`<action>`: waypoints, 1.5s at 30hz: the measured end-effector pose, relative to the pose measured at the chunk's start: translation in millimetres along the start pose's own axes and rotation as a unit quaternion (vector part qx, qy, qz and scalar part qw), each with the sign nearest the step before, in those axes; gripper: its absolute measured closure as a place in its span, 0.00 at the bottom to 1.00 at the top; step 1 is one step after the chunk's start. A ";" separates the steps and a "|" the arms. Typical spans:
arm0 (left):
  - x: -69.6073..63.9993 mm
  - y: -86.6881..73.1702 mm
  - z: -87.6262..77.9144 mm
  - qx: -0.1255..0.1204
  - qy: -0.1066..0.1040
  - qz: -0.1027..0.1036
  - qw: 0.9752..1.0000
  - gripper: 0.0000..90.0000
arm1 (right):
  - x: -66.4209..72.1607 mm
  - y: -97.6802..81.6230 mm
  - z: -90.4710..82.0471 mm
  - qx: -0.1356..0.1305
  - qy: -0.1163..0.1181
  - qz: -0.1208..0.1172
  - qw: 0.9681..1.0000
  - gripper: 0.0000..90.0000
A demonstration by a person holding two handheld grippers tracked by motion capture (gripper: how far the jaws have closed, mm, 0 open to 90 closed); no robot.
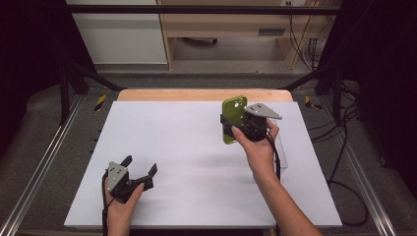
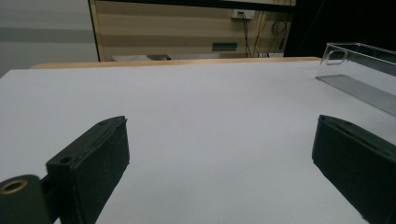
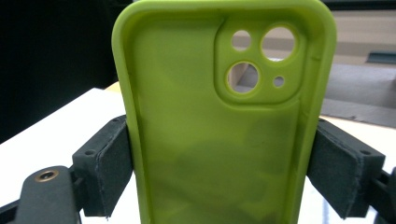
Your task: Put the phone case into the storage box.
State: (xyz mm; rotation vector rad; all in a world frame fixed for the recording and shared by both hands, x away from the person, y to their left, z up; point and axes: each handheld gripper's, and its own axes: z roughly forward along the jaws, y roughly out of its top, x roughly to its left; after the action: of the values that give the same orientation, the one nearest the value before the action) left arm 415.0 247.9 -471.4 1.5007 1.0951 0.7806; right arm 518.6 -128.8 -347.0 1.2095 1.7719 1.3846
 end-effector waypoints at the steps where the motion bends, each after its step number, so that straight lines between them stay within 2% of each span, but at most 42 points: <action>1: 0.7 -0.1 0.1 -0.001 0.000 -0.003 1.000 0.04 | -3.0 4.1 0.5 -0.001 -0.003 0.000 1.000 0.18; 2: 1.7 -0.1 0.0 -0.002 0.000 -0.004 1.000 0.04 | -9.8 11.1 2.3 -0.003 -0.013 -0.002 1.000 0.18; 4: 3.1 0.0 -0.6 -0.009 -0.002 -0.013 1.000 0.04 | -13.5 14.1 3.2 -0.005 -0.017 0.000 1.000 0.18; 5: 3.5 0.0 -0.7 -0.011 -0.002 -0.014 1.000 0.04 | -21.5 18.3 5.1 -0.010 -0.026 0.005 1.000 0.18; 6: 3.6 -0.1 -0.7 -0.012 0.000 -0.014 1.000 0.04 | -21.5 18.3 5.1 -0.010 -0.026 0.005 1.000 0.18; 10: 4.3 -0.6 -0.4 -0.010 -0.001 -0.013 1.000 0.04 | -38.9 22.5 7.9 -0.022 -0.044 0.017 0.999 0.18; 12: 4.8 -0.5 -0.6 -0.011 -0.004 -0.013 1.000 0.04 | -48.0 23.1 10.0 -0.023 -0.060 0.021 0.998 0.18; 13: 5.1 -0.4 -0.7 -0.011 -0.005 -0.013 1.000 0.04 | -56.4 22.6 12.1 -0.023 -0.082 0.018 0.996 0.18; 14: 5.4 -0.3 -0.8 -0.011 -0.006 -0.014 1.000 0.04 | -56.4 22.6 12.1 -0.023 -0.082 0.018 0.996 0.18; 19: 8.5 -0.9 -0.1 -0.012 -0.007 -0.020 1.000 0.04 | -73.0 21.2 15.7 -0.029 -0.115 0.017 0.993 0.18; 28: 10.9 -0.8 -0.7 -0.013 -0.004 -0.020 1.000 0.04 | -98.7 21.7 24.4 -0.047 -0.148 0.039 0.987 0.18; 39: 11.3 -0.8 -0.9 -0.013 -0.005 -0.020 1.000 0.04 | -117.1 10.7 38.9 -0.049 -0.165 0.051 0.984 0.18; 45: 9.6 -0.8 -1.2 -0.013 -0.008 -0.017 1.000 0.04 | -121.5 2.5 50.4 -0.050 -0.171 0.061 0.982 0.18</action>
State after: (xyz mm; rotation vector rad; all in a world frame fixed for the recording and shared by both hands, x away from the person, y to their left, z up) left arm 417.2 257.2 -472.7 1.4617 1.0914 0.7556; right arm 613.6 -216.9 -369.7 1.4242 1.3954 1.2290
